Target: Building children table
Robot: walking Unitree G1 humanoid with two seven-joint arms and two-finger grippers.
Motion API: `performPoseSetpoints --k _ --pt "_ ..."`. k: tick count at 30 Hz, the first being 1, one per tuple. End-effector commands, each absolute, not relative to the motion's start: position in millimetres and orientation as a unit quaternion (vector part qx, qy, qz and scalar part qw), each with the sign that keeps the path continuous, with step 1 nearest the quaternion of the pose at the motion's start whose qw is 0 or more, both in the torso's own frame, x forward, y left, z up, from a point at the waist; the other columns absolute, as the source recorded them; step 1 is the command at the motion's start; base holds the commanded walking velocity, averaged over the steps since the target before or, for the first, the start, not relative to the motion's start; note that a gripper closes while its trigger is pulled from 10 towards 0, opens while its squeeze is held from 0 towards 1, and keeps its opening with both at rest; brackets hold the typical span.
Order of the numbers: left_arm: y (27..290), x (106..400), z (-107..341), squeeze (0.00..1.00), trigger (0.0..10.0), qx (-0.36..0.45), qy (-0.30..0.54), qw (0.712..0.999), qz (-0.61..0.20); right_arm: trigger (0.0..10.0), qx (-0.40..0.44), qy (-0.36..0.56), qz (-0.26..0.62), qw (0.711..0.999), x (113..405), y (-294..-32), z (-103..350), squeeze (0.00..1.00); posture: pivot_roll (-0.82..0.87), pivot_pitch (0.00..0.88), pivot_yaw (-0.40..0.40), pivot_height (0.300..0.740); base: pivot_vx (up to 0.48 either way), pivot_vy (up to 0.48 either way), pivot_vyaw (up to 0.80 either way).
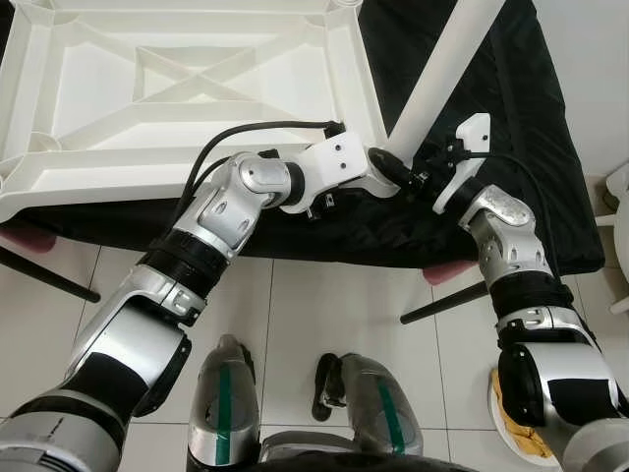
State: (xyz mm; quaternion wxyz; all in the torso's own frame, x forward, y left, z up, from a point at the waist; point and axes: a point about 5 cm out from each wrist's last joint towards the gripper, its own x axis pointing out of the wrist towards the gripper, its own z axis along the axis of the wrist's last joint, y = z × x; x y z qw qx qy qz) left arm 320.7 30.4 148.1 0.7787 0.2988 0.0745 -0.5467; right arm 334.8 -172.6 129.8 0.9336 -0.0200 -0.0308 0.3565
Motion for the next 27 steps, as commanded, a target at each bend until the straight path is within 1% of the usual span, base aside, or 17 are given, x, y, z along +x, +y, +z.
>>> performPoseSetpoints --k 1,14,20,25,27 --pt "27.2 317.7 144.9 0.0 10.0 0.303 0.087 0.758 -0.571 10.0 -0.024 -0.019 0.344 0.938 334.5 -178.7 124.8 0.0 0.04 0.041 -0.047 0.74 0.0 0.0 0.0" --pt "27.0 317.4 144.7 0.0 10.0 0.302 0.087 0.757 -0.572 10.0 -0.018 -0.022 0.331 0.943 333.0 -180.7 122.0 0.0 0.04 0.043 -0.049 0.74 0.0 0.0 0.0" --pt "26.9 316.9 144.8 0.0 10.0 0.302 0.087 0.758 -0.572 10.0 -0.009 -0.035 0.301 0.953 333.2 -182.2 123.4 0.0 0.04 0.044 -0.051 0.74 0.0 0.0 0.0" --pt "27.8 316.2 143.7 0.0 10.0 0.303 0.088 0.757 -0.572 10.0 -0.001 -0.058 0.257 0.965 329.1 -174.7 125.3 0.0 0.04 0.04 -0.056 0.74 0.0 0.0 0.0" --pt "27.8 316.2 143.7 0.0 10.0 0.303 0.088 0.757 -0.572 10.0 -0.001 -0.058 0.257 0.965 329.1 -174.7 125.3 0.0 0.04 0.04 -0.056 0.74 0.0 0.0 0.0"
